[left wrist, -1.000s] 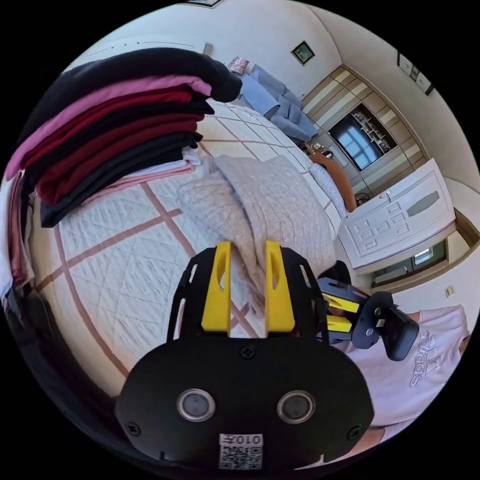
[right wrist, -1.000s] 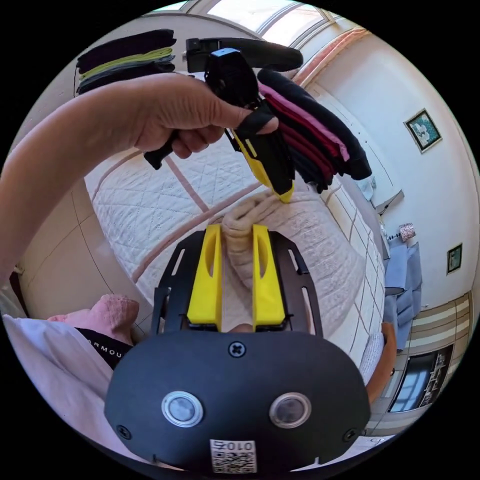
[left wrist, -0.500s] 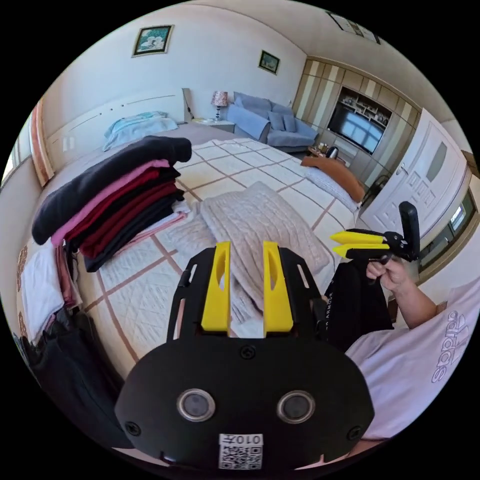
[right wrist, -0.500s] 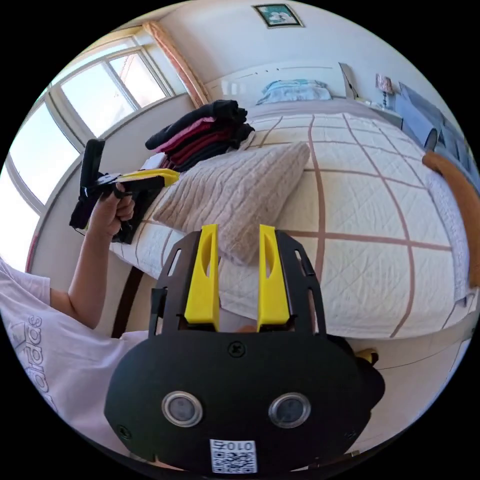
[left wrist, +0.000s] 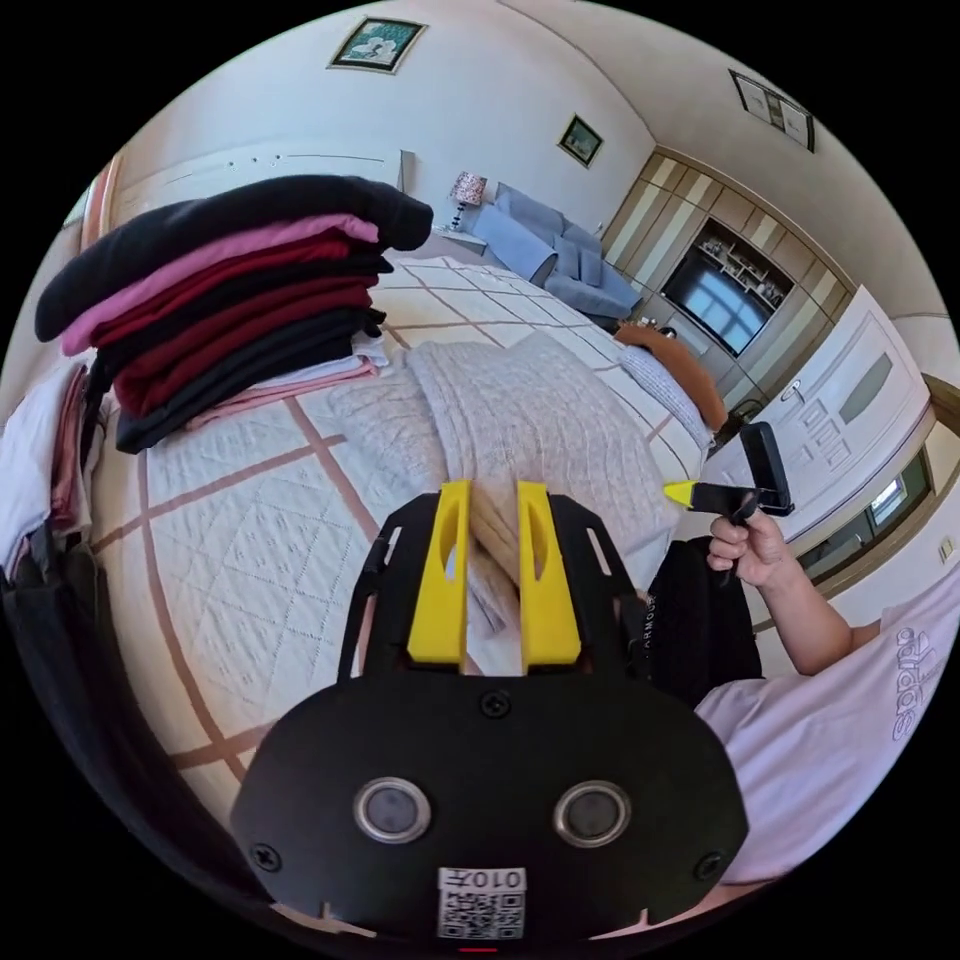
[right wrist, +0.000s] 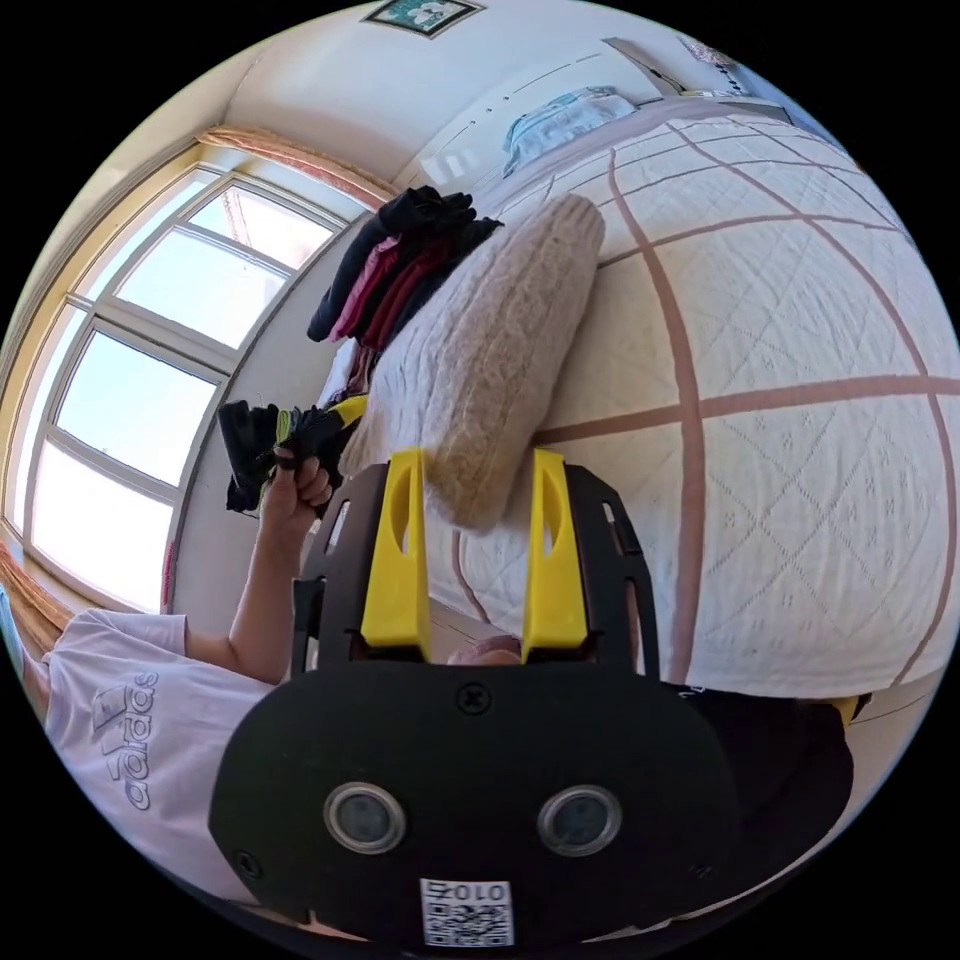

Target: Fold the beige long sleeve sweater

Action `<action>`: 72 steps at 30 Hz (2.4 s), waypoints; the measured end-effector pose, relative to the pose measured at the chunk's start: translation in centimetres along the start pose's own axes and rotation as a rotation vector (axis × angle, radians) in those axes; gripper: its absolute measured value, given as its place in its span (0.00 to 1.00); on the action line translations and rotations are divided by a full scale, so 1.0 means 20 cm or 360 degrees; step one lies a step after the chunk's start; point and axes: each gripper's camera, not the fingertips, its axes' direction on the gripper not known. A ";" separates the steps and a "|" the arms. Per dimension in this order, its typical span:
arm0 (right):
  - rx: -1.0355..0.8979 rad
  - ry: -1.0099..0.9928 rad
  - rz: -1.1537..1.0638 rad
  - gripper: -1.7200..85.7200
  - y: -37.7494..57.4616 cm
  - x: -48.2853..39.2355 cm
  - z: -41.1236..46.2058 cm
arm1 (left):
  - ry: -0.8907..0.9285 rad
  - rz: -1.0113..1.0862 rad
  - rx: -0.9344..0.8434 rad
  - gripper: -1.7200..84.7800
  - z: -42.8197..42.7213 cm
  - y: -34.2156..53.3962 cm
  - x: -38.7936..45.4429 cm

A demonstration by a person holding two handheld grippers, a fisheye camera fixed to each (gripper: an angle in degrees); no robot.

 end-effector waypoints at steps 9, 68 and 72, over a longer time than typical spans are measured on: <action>-0.0088 -0.0190 0.0099 0.13 -0.06 0.22 -0.07 | 0.0564 -0.0497 0.0188 0.21 -0.16 0.42 -0.04; -0.0379 0.0180 -0.0590 0.07 -0.45 -0.38 0.22 | 0.0573 -0.0645 -0.0154 0.24 -0.73 0.80 -0.63; -0.0175 0.0350 -0.0783 0.05 -0.46 -0.60 0.08 | 0.0457 -0.0710 0.0062 0.23 -0.91 0.88 -0.60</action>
